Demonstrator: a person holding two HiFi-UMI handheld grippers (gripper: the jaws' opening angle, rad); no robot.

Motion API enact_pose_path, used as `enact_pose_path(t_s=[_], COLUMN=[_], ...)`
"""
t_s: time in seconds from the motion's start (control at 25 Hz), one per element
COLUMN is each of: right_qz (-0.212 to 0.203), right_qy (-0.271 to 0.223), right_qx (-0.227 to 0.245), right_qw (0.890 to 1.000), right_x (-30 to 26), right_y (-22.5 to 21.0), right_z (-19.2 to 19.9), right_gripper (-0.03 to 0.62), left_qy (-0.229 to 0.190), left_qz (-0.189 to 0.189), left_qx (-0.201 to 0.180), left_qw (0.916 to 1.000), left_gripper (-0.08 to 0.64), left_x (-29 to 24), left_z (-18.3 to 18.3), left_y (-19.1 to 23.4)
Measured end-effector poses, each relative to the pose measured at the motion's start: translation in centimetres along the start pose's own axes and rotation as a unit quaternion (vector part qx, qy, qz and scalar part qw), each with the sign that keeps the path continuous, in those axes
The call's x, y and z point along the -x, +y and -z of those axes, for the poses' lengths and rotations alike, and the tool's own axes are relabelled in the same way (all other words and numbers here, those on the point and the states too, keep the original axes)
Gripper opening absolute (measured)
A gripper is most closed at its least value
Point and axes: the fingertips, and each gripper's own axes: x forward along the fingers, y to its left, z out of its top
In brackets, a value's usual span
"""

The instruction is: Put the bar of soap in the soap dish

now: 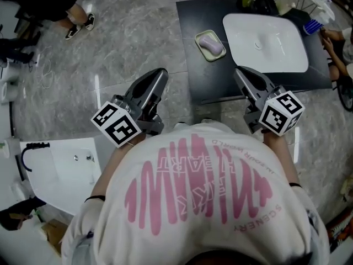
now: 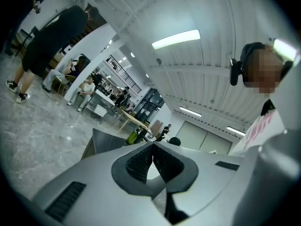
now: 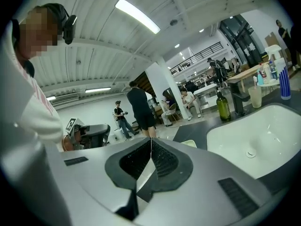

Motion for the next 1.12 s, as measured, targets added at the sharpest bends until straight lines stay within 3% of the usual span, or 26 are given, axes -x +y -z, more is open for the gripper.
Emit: enact_pose_path(t_s=[0.2,0.44,0.72,1.12], right_qz=[0.013,0.045,0.072,0.081], right_qy=[-0.018,-0.026,-0.024,-0.014], right_qx=[0.006,0.022,0.021,0.016], right_qw=[1.0,0.998,0.997,0.997], right_x=[-0.1,0.1,0.5,0.7], right_y=[0.9,2.8,3.2,3.1], right_z=[-0.8,-1.1,-0.8,-0.3], right_gripper=[0.018,0.017,0.015,0.015], left_qy=[0.033,0.036,0.046,0.05], left_qz=[0.019,0.023,0.042,0.037], left_qx=[-0.017,-0.048,-0.041,-0.04], left_qw=[0.9991,0.9979,0.9972,0.9973], left_gripper=[0.009,0.009,0.009,0.011], left_x=[1.0,1.6,1.8,2.0], left_z=[0.3,-1.3,-1.6,-1.2], left_y=[0.7,1.7,1.8,2.4])
